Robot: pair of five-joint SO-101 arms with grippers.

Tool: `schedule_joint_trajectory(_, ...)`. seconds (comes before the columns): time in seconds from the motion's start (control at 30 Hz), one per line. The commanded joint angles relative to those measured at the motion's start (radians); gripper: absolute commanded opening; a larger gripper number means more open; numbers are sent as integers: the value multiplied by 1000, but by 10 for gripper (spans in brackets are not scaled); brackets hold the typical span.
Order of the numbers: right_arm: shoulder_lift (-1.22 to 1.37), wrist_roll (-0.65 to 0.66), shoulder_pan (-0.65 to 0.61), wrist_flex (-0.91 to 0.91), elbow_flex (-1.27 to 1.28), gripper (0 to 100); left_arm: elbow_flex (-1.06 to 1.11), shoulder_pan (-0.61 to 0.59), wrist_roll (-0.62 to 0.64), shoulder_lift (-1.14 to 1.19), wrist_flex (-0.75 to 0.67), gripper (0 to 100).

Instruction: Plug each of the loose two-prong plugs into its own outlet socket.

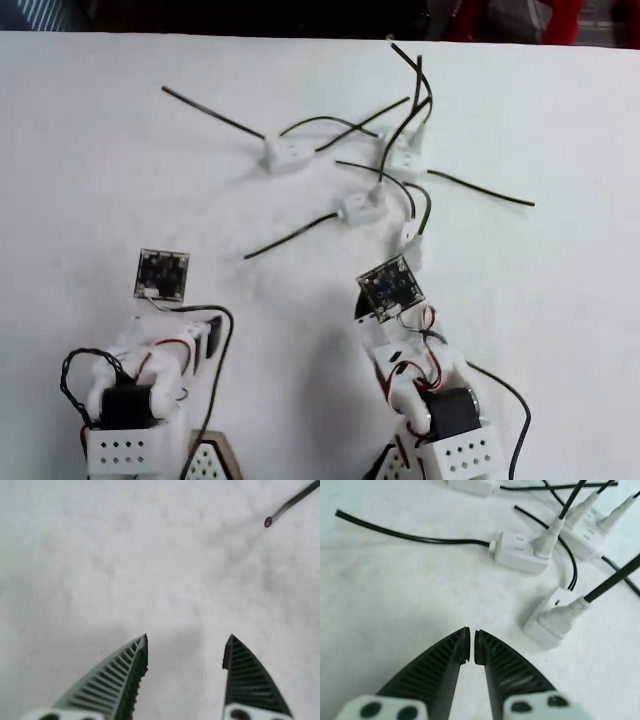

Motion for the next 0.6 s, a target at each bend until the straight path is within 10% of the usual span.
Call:
schedule_joint_trajectory(0.0,-13,-120,41,82,9,19,-5,-7,9,-10,5,246)
schedule_joint_trajectory(0.57,-15,-167,113,343,9,22,-5,-7,9,-10,5,246)
